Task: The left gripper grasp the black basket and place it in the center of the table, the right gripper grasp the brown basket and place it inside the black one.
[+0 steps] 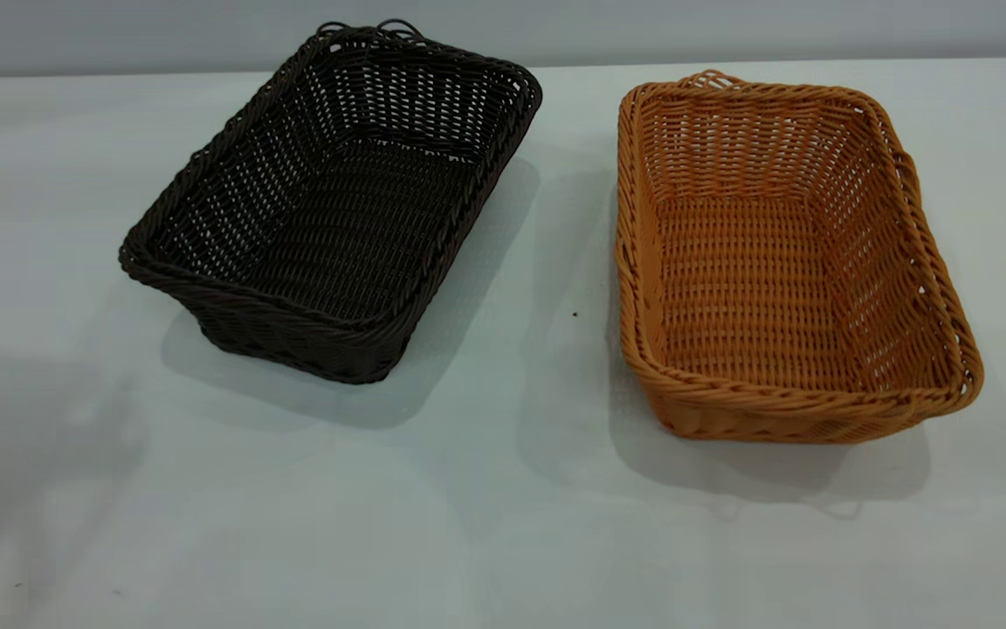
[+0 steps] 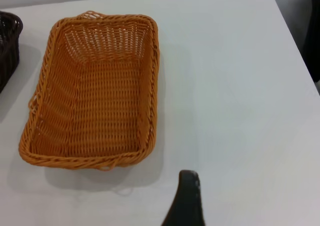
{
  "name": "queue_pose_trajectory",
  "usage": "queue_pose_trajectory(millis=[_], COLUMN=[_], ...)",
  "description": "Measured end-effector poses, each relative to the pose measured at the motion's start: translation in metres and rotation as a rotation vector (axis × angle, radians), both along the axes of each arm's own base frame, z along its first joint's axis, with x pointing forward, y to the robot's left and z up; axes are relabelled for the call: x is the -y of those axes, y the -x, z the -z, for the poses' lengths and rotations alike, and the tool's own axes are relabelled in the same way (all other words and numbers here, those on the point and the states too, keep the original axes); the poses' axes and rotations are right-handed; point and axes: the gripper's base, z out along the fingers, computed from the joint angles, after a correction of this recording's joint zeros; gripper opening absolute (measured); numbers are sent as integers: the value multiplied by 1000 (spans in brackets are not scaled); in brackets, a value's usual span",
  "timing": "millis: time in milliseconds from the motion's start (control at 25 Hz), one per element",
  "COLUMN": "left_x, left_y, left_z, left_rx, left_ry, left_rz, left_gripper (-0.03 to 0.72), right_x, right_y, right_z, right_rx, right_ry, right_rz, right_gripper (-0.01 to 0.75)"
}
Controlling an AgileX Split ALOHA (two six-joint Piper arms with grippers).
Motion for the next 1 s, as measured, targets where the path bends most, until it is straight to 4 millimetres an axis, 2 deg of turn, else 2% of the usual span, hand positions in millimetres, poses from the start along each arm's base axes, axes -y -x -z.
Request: queue_pose_trajectory(millis=[160, 440, 720, 1000], left_x=[15, 37, 43, 48], left_y=[-40, -95, -137, -166], left_z=[25, 75, 122, 162], left_rx=[-47, -116, -180, -223], left_ry=[-22, -55, -65, -68], left_rz=[48, 107, 107, 106], left_gripper=[527, 527, 527, 527], right_x=[1, 2, 4, 1], right_y=[0, -4, -35, -72], right_z=[0, 0, -1, 0], right_rx=[-1, -27, -217, -387], right_ry=[-14, -34, -50, -138], right_rz=[18, 37, 41, 22], right_gripper=[583, 583, 583, 583])
